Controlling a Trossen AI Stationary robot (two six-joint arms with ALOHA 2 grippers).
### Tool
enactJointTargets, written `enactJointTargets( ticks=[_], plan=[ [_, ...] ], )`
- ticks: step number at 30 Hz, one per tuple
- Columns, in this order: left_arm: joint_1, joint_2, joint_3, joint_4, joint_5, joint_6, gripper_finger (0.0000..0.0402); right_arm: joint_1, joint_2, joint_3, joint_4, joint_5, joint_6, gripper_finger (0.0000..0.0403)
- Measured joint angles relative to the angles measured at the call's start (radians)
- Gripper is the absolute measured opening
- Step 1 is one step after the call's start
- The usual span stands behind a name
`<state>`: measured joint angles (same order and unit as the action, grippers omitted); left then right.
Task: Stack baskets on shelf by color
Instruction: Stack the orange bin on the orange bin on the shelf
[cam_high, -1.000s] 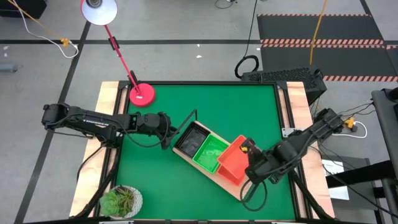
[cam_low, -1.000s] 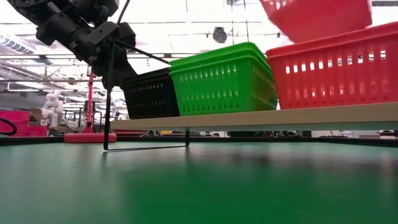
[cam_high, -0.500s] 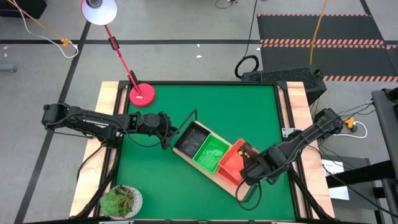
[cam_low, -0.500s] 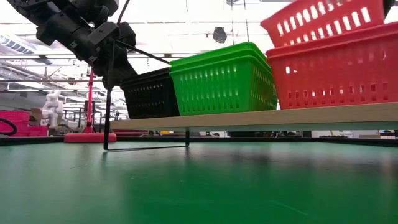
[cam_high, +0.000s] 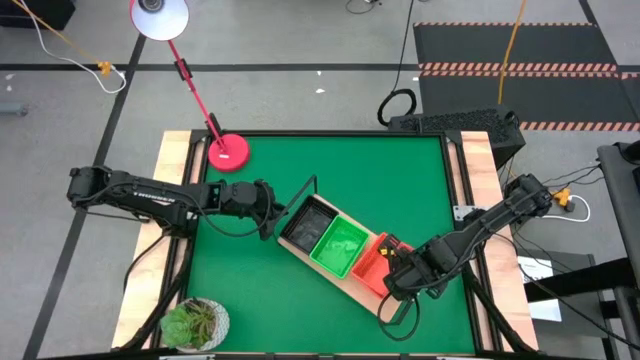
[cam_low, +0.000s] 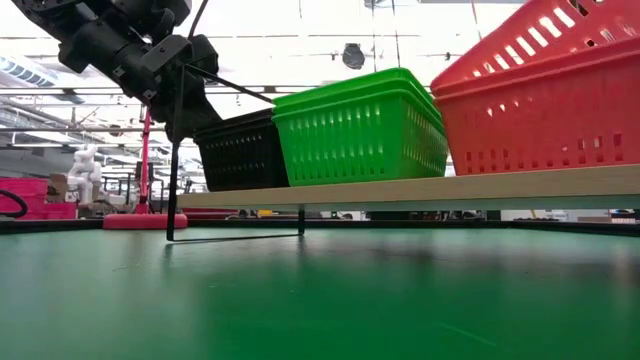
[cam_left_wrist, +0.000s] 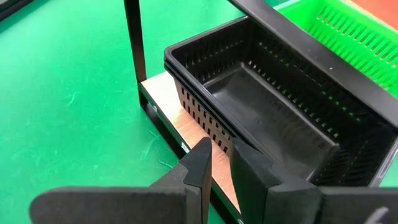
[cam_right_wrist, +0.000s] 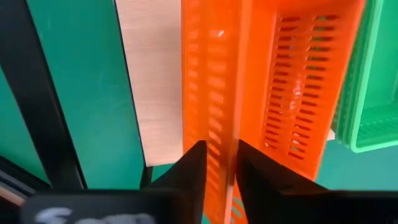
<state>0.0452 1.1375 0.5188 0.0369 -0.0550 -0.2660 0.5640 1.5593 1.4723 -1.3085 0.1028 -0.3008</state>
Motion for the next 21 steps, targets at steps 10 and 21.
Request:
enactJointTargets(
  ticks=[10,21],
  plan=[
    [0.0,0.0,0.0,0.02,-0.001,0.01,0.0058,0.0,-0.001,0.0,0.006,0.0,0.013,0.0139],
    [0.0,0.0,0.0,0.02,0.0,0.009,0.0058,0.001,-0.056,0.002,0.037,-0.003,0.068,0.0058]
  ],
)
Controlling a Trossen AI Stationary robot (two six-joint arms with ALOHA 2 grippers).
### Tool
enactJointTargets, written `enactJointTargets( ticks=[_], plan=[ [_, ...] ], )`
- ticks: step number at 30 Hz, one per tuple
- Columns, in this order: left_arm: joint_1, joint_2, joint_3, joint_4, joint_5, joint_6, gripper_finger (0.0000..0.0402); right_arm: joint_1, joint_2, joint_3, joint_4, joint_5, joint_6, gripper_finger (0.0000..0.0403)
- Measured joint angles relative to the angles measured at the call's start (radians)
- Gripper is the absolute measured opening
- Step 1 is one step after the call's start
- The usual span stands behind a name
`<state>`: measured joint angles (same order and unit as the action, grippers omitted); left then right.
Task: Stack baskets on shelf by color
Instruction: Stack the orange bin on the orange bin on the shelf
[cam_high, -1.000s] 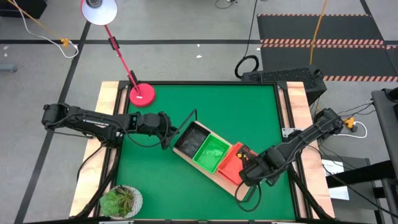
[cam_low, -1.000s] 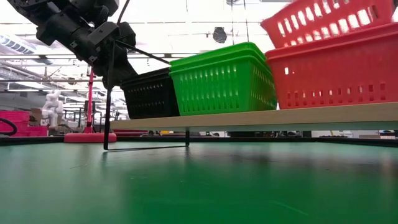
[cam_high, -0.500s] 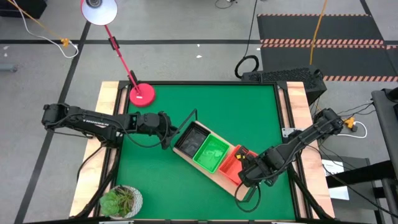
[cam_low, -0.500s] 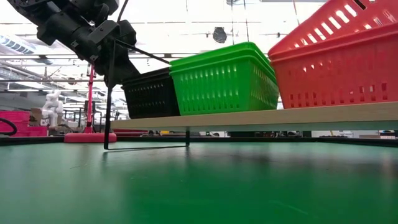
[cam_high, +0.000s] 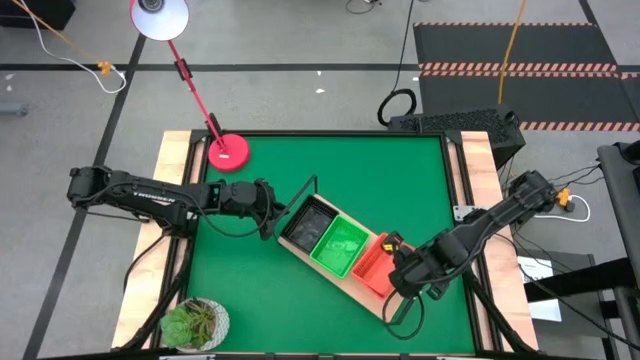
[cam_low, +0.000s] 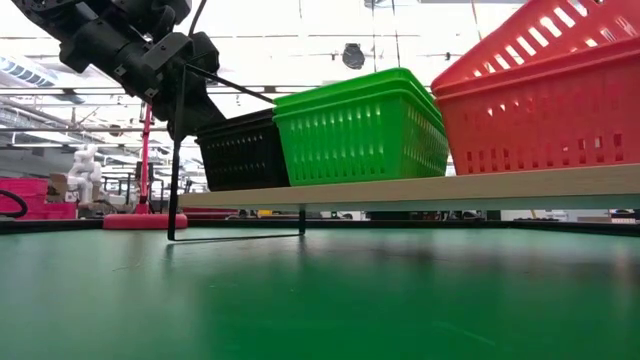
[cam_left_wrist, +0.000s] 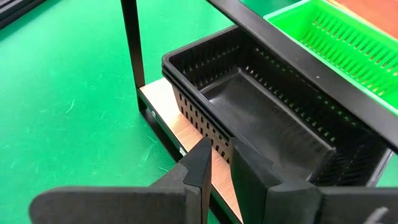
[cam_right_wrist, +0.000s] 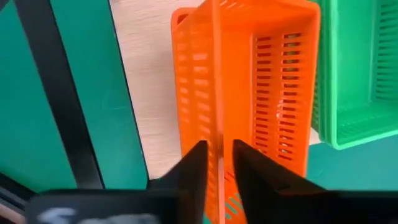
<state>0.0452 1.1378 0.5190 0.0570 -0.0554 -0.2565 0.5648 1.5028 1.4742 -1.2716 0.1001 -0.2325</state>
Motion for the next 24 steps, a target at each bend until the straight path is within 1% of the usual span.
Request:
enactJointTargets(
  ticks=[2,3,5,11,14,20,24],
  plan=[
    [0.0,0.0,0.0,0.0,0.0,0.0,0.0058,0.0,-0.003,0.0,0.0,-0.001,0.008,0.0024],
    [0.0,0.0,0.0,0.0,0.0,0.0,0.0058,0.0,-0.003,0.0,0.0,-0.002,0.008,0.0013],
    [0.0,0.0,0.0,0.0,0.0,0.0,0.0058,0.0,-0.004,0.0,0.001,-0.014,0.005,0.0009],
    [0.0,0.0,0.0,0.0,0.0,-0.001,0.0058,0.0,-0.004,0.0,0.033,-0.018,0.01,0.0034],
    [0.0,0.0,0.0,0.0,0.0,-0.001,0.0058,0.0,-0.004,0.0,0.043,0.007,0.006,0.0046],
    [0.0,0.0,0.0,0.0,0.001,-0.001,0.0058,0.0,-0.004,0.0,0.043,0.031,0.01,0.0086],
    [0.0,0.0,0.0,0.0,0.001,-0.001,0.0058,-0.005,-0.004,0.0,0.052,0.03,0.008,0.0095]
  ],
)
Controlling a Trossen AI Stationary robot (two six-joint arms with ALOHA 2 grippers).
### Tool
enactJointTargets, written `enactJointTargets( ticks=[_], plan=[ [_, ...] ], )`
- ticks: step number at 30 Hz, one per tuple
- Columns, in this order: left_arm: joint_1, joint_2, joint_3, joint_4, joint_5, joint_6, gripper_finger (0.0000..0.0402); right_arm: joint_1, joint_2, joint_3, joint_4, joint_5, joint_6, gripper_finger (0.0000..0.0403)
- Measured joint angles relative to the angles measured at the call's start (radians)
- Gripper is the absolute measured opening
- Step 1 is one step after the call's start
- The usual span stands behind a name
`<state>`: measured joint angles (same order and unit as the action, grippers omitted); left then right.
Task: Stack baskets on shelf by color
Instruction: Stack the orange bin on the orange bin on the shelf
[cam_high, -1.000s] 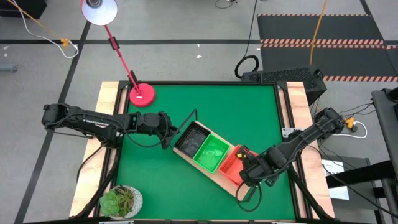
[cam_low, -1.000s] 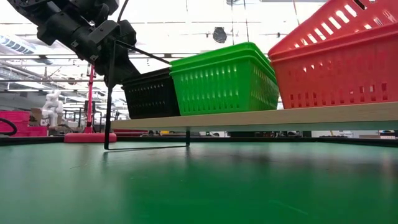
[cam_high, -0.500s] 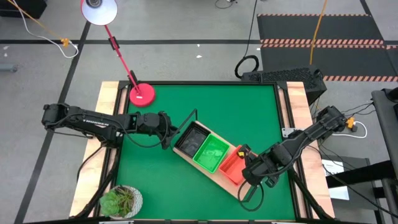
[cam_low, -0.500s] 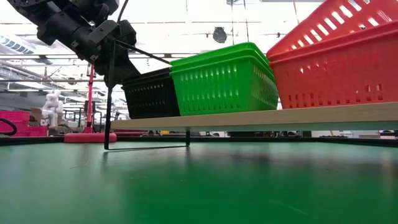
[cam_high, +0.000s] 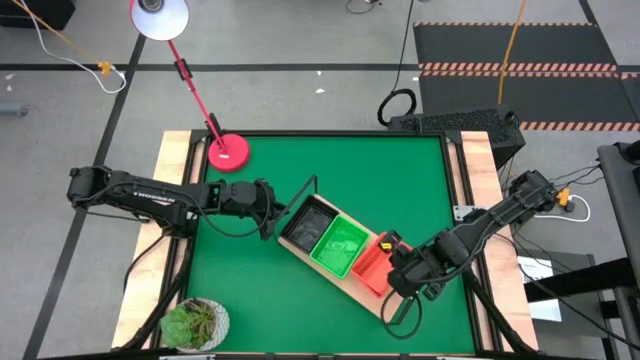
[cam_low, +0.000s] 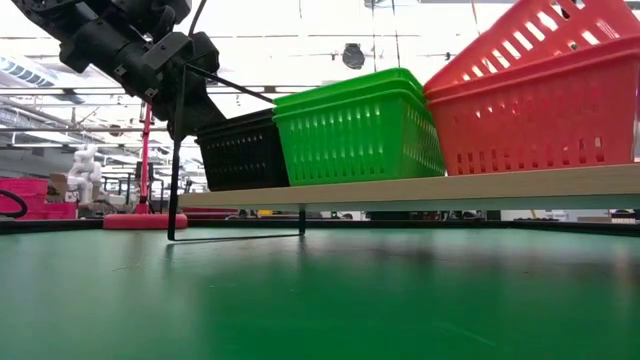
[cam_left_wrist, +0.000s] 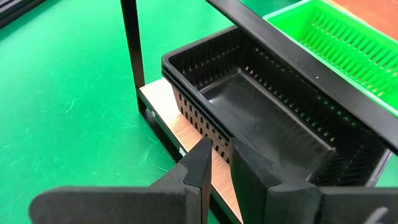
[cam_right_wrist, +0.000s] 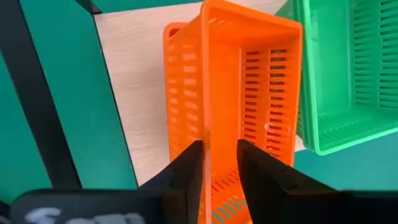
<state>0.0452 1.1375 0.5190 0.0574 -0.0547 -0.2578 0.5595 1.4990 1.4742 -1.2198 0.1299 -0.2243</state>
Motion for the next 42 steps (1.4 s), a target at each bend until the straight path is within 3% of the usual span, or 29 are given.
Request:
enactJointTargets(
  ticks=[14,25,42],
  plan=[
    [0.0,0.0,0.0,0.025,0.001,0.012,0.0058,-0.009,0.002,-0.079,0.071,-0.054,-0.034,0.001],
    [0.0,0.0,0.0,0.024,0.001,0.016,0.0058,0.012,-0.037,-0.079,0.069,-0.053,-0.032,0.0008],
    [0.0,0.0,0.0,0.026,0.004,0.017,0.0058,0.012,-0.045,-0.166,0.154,-0.006,0.027,0.0114]
  ],
)
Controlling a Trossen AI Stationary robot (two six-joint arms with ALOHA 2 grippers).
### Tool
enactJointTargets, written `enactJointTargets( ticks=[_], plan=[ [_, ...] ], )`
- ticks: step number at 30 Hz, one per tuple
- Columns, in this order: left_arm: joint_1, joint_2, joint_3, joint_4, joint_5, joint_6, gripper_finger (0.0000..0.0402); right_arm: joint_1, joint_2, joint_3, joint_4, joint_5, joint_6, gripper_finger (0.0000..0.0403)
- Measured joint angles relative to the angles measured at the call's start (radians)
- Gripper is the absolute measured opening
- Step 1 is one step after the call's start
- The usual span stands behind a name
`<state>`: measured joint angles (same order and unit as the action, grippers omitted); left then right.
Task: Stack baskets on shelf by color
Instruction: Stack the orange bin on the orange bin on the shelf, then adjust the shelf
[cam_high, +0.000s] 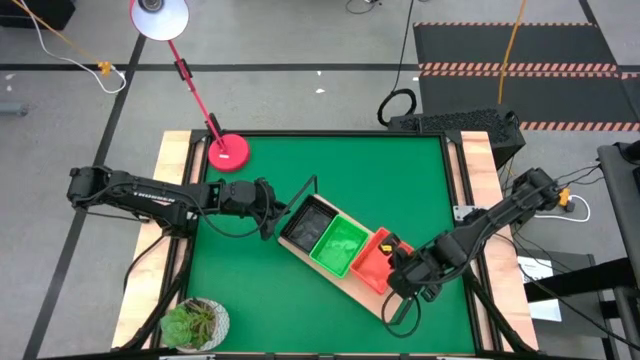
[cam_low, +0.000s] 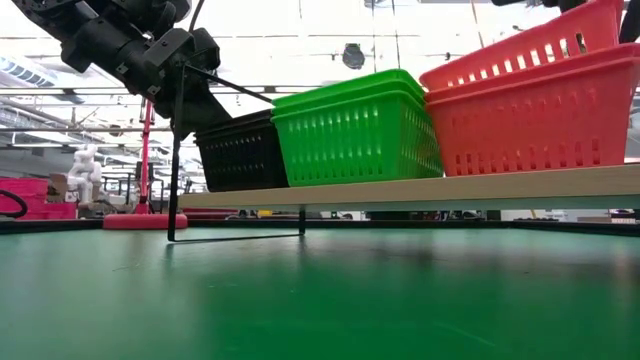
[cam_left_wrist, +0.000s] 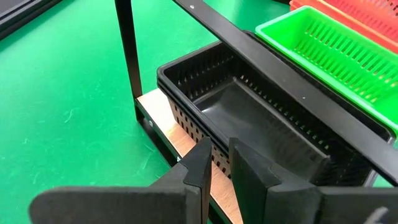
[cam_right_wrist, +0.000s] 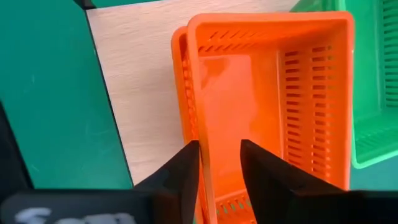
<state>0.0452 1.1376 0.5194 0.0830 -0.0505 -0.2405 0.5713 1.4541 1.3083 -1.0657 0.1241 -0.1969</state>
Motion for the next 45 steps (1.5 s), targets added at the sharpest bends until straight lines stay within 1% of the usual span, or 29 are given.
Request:
enactJointTargets(
  ticks=[2,9,15,17,20,22,26,31,35,37,40,45],
  plan=[
    [0.0,0.0,0.0,0.0,0.0,0.0,0.0058,-0.001,-0.012,0.0,0.003,-0.019,0.014,0.0117],
    [0.0,0.0,0.0,0.003,0.001,0.0,0.0058,0.0,-0.09,0.0,0.07,-0.02,0.088,0.0118],
    [0.0,0.001,0.0,0.023,0.008,0.011,0.0058,0.0,-0.161,0.0,0.146,0.01,0.24,0.0118],
    [0.0,0.001,0.0,0.025,0.01,0.014,0.0058,0.008,-0.179,0.0,0.177,0.044,0.271,0.0117],
    [0.0,0.001,0.0,0.023,0.009,0.033,0.0058,0.041,-0.191,0.0,0.224,0.156,0.246,0.0113],
    [0.001,0.001,0.0,0.01,0.0,0.058,0.0058,0.059,-0.194,0.0,0.254,0.206,0.208,0.011],
    [0.032,0.001,0.0,-0.011,-0.002,0.126,0.0058,0.081,-0.201,0.0,0.317,0.248,0.154,0.0103],
    [0.08,0.001,0.0,-0.014,0.05,0.161,0.0058,0.104,-0.199,0.0,0.358,0.304,0.126,0.0097],
    [0.097,0.004,0.0,-0.035,0.057,0.161,0.0058,0.129,-0.199,-0.002,0.393,0.402,0.098,0.0094],
    [0.099,0.026,0.0,-0.024,0.059,0.161,0.0058,0.136,-0.199,-0.007,0.419,0.426,0.078,0.0093],
    [0.1,0.054,0.0,-0.008,0.07,0.158,0.0058,0.145,-0.199,-0.013,0.428,0.43,0.077,0.0093],
    [0.1,0.104,0.002,0.068,0.126,0.17,0.0058,0.145,-0.199,-0.013,0.438,0.43,0.085,0.0093]
  ],
)
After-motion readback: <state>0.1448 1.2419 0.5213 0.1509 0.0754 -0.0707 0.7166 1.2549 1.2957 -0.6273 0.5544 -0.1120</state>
